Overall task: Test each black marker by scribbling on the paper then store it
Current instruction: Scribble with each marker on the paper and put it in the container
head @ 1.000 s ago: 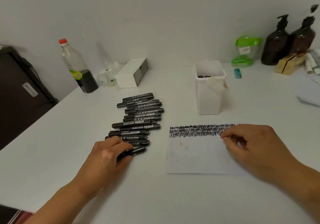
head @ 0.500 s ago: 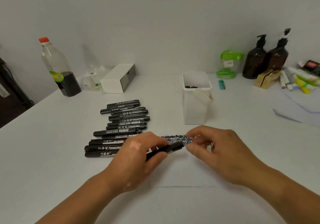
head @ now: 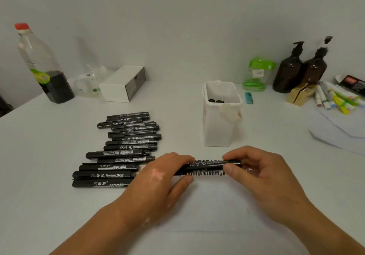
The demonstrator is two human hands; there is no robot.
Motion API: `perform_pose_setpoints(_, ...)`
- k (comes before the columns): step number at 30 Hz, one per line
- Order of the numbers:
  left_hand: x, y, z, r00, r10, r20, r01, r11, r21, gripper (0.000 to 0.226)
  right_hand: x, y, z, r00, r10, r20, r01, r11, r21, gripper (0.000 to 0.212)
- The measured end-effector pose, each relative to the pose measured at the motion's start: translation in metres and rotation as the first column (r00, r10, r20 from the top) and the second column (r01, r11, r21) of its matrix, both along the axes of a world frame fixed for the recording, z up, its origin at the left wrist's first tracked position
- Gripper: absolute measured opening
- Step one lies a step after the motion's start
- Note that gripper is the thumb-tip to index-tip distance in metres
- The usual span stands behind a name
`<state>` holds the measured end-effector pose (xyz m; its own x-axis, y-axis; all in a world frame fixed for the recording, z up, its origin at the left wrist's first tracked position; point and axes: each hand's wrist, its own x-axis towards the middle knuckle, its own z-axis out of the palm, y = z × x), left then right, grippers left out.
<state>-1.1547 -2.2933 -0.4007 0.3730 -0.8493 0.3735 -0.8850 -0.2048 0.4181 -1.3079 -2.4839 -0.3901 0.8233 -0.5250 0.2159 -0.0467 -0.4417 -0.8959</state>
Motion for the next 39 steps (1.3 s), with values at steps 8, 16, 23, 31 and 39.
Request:
perform_pose_setpoints(8,-0.018,-0.006,-0.002,0.996,-0.075,-0.056,0.076,0.997,0.025,0.029,0.000,0.021,0.004,0.994,0.090,0.067,-0.101,0.977,0.188,0.025)
perform_pose_setpoints(16,-0.023,-0.007,-0.004,0.993,-0.117,-0.033,0.118,0.993,0.019,0.036,0.003,0.032,0.001,0.989,0.144,0.017,-0.144,0.953,0.266,0.015)
perform_pose_setpoints(23,-0.021,-0.009,-0.008,0.992,-0.113,-0.050,0.114,0.993,0.023,0.032,0.002,0.031,0.000,0.988,0.157,0.006,-0.153,0.949,0.276,0.018)
perform_pose_setpoints(31,-0.011,-0.005,-0.004,0.994,-0.085,-0.066,0.086,0.996,0.020,0.043,0.004,0.020,-0.003,0.994,0.045,0.102,-0.073,0.955,0.287,0.026)
perform_pose_setpoints(39,0.013,0.015,0.001,0.998,-0.020,0.067,0.002,0.965,0.263,0.067,-0.002,-0.009,0.001,0.969,-0.138,0.206,-0.001,0.830,0.558,0.011)
